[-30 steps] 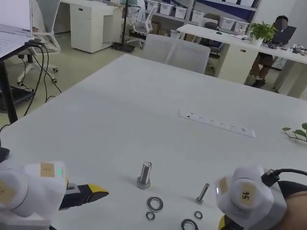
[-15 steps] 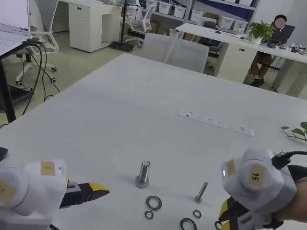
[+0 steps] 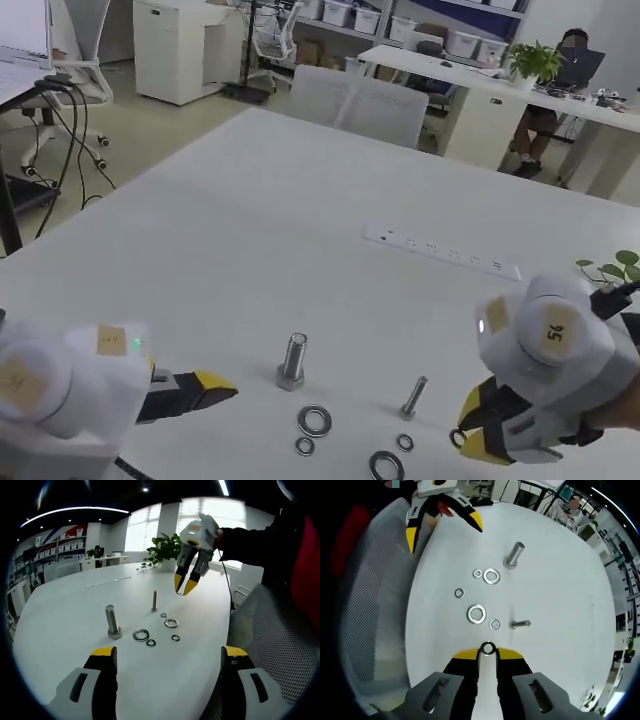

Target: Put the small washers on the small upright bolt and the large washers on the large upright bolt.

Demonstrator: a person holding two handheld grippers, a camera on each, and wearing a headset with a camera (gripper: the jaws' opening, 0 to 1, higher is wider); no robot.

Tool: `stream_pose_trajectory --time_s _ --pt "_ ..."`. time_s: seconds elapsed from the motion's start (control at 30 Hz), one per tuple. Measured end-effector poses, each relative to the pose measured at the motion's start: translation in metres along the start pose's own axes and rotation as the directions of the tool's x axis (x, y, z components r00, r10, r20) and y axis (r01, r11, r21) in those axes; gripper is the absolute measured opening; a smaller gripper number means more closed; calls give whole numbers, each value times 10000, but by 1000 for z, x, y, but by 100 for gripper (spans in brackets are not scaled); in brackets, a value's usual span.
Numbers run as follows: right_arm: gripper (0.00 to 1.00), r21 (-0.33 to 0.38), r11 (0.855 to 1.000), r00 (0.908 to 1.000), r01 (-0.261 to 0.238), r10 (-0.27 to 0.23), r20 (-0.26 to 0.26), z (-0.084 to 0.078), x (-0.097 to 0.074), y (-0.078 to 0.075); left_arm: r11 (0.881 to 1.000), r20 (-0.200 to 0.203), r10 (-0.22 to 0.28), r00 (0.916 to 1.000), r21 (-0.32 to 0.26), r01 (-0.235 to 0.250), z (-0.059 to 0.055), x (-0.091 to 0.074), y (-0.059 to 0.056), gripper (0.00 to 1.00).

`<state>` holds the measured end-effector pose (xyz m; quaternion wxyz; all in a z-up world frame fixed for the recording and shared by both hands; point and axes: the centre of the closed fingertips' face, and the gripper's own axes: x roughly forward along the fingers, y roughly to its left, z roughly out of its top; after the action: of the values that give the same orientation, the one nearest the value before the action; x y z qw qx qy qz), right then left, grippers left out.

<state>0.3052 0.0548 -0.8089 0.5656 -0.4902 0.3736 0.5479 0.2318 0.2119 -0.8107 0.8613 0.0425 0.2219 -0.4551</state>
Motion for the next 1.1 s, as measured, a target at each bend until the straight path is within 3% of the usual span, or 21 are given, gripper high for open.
stream_pose_trajectory --time_s 0.63,1.1 --pt "14 -429 9974 9983 578 -574 125 20 -21 -35 9995 108 -215 9997 223 213 12 8 2 86" --pt "14 -823 9957 9991 425 -423 45 32 -11 -50 9992 10 -330 9995 204 330 10 10 0 86"
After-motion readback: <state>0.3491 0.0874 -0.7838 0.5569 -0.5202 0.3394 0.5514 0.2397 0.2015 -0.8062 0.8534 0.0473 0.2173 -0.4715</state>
